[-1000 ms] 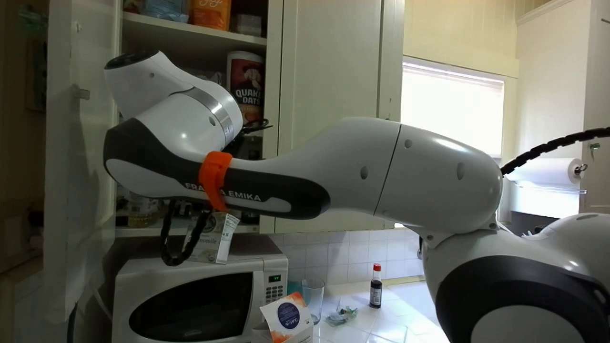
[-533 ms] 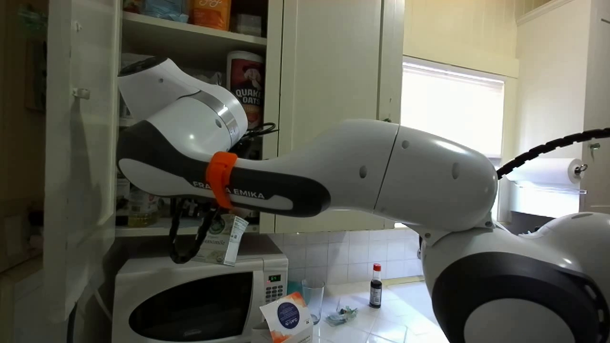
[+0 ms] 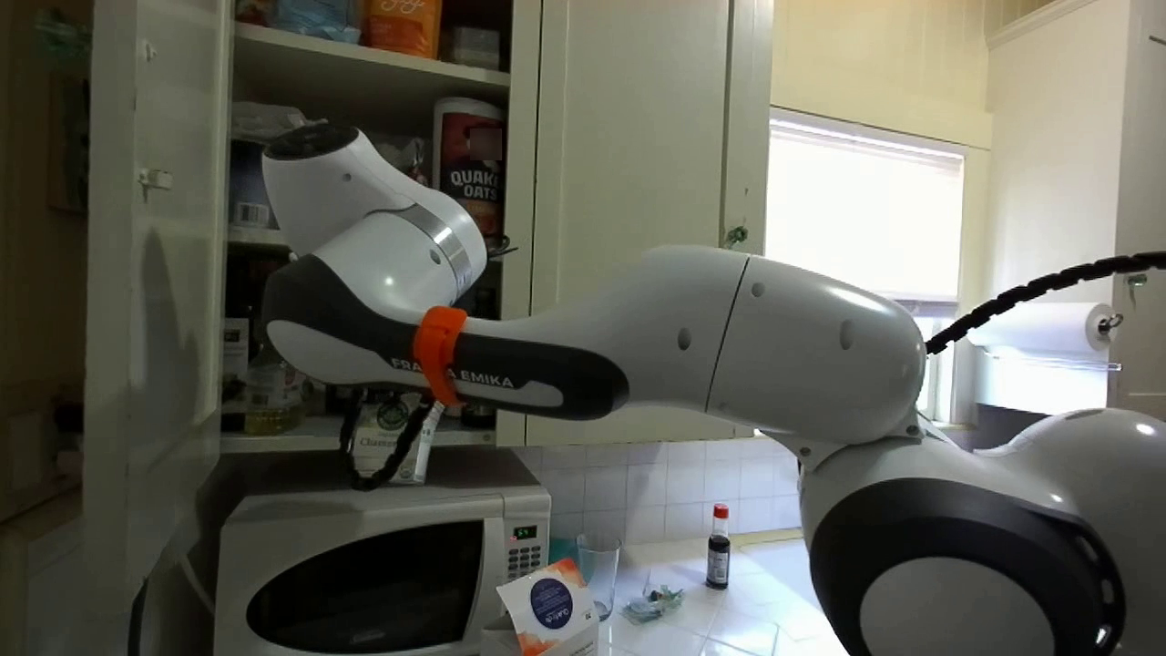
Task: Remove the box from the top cabinet
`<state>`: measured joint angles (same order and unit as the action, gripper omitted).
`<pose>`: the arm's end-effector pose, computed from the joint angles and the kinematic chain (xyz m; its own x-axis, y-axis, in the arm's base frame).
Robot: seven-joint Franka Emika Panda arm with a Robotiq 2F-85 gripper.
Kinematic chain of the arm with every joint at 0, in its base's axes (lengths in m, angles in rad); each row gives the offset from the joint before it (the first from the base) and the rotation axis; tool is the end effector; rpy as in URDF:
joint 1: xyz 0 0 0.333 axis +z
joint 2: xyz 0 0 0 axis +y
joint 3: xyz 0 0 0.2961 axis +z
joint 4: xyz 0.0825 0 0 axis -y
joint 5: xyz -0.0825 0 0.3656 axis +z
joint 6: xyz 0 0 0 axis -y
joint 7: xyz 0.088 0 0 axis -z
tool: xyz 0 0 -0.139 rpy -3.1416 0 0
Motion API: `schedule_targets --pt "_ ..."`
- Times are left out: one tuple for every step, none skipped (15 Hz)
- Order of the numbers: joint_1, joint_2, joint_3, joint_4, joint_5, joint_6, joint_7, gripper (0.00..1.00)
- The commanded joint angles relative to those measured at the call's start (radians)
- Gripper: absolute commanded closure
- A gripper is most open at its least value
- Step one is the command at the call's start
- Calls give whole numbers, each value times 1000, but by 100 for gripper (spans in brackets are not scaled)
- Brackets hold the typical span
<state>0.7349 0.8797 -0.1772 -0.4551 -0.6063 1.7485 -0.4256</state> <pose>0.6291 0.4038 0.5661 0.4698 0.8809 0.0568 0.5625 -0.3484 0.7498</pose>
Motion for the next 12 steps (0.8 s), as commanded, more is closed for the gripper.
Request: schedule_targets --pt "-57 35 39 10 31 149 -91 100" --pt "-68 39 46 7 38 166 -108 100" --pt "-76 44 53 4 46 184 -127 100" --pt "-82 51 57 3 51 200 -154 100" --pt "-87 58 69 3 63 218 -178 100" --pt "-91 65 78 3 76 236 -206 100" --pt "-95 71 91 1 97 245 -235 100" --pt "-97 76 99 2 118 243 -250 100" --pt "-83 74 61 16 96 216 -207 100" --pt "-83 77 61 13 100 217 -211 98" --pt "-82 77 59 13 100 218 -211 98" --pt "-82 70 57 2 99 223 -208 98"
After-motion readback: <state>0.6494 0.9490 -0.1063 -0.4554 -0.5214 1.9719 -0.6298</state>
